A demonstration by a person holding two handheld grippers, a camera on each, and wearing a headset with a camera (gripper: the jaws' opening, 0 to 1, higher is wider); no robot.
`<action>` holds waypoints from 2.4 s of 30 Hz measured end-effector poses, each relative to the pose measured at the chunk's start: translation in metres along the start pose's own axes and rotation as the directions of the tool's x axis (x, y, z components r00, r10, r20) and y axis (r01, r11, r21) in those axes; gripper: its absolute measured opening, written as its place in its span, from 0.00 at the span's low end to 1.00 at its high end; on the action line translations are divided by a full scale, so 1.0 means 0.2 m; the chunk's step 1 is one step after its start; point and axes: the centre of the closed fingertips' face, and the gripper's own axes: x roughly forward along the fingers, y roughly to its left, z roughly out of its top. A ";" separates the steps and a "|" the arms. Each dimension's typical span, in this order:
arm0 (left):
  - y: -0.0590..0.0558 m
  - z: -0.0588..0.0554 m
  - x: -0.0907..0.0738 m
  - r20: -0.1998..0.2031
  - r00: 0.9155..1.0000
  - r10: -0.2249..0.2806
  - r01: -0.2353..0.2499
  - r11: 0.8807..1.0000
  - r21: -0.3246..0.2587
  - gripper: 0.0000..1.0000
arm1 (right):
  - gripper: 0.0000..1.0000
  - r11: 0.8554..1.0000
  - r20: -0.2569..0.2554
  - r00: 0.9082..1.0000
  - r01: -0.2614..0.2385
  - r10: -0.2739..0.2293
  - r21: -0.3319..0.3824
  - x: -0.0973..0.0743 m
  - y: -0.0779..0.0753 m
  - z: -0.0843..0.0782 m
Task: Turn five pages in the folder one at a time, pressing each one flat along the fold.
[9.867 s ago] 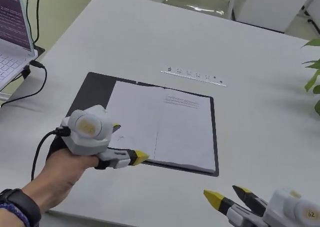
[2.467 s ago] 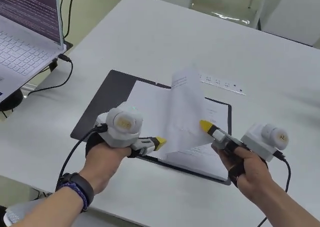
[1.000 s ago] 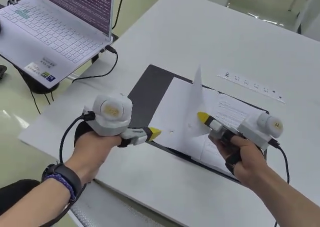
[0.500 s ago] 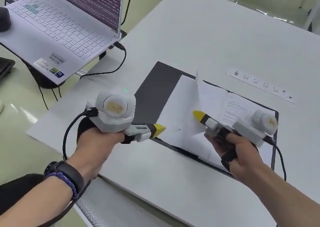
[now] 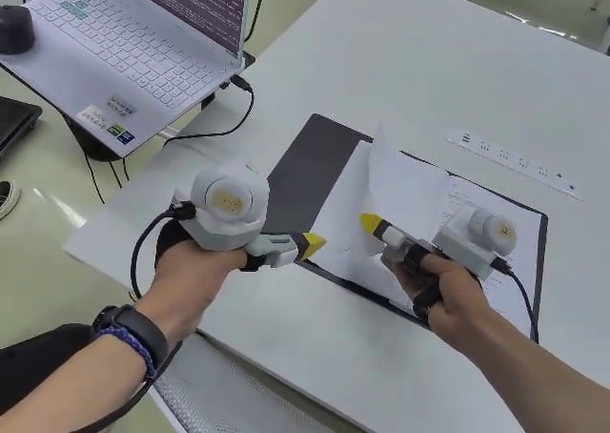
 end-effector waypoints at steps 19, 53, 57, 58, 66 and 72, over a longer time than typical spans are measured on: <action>0.02 -0.02 0.00 -0.013 1.000 0.001 -0.001 1.000 -0.018 0.65 | 0.00 0.997 -0.050 0.999 0.023 -0.019 0.080 0.16 -0.04 -0.13; 0.00 -0.07 0.08 -0.075 0.995 -0.064 0.062 0.997 -0.036 0.52 | 0.43 0.998 -0.107 0.993 -0.041 0.045 0.044 0.16 0.06 -0.18; -0.02 -0.08 0.12 -0.077 0.993 -0.093 0.089 0.994 -0.064 0.44 | 0.42 1.000 -0.094 0.995 -0.017 0.017 -0.002 0.07 0.05 -0.14; -0.02 -0.08 0.13 -0.081 0.992 -0.096 0.091 0.994 -0.064 0.42 | 0.41 1.000 -0.094 0.996 -0.008 0.008 -0.007 0.04 0.05 -0.14; -0.05 -0.12 0.23 -0.114 0.986 -0.123 0.119 0.992 -0.047 0.27 | 0.36 0.999 -0.050 0.997 0.053 -0.053 -0.014 -0.12 -0.07 -0.06; -0.06 -0.18 0.32 -0.146 0.980 -0.136 0.132 0.991 -0.039 0.16 | 0.34 0.998 -0.028 0.997 0.066 -0.066 -0.015 -0.19 -0.11 -0.03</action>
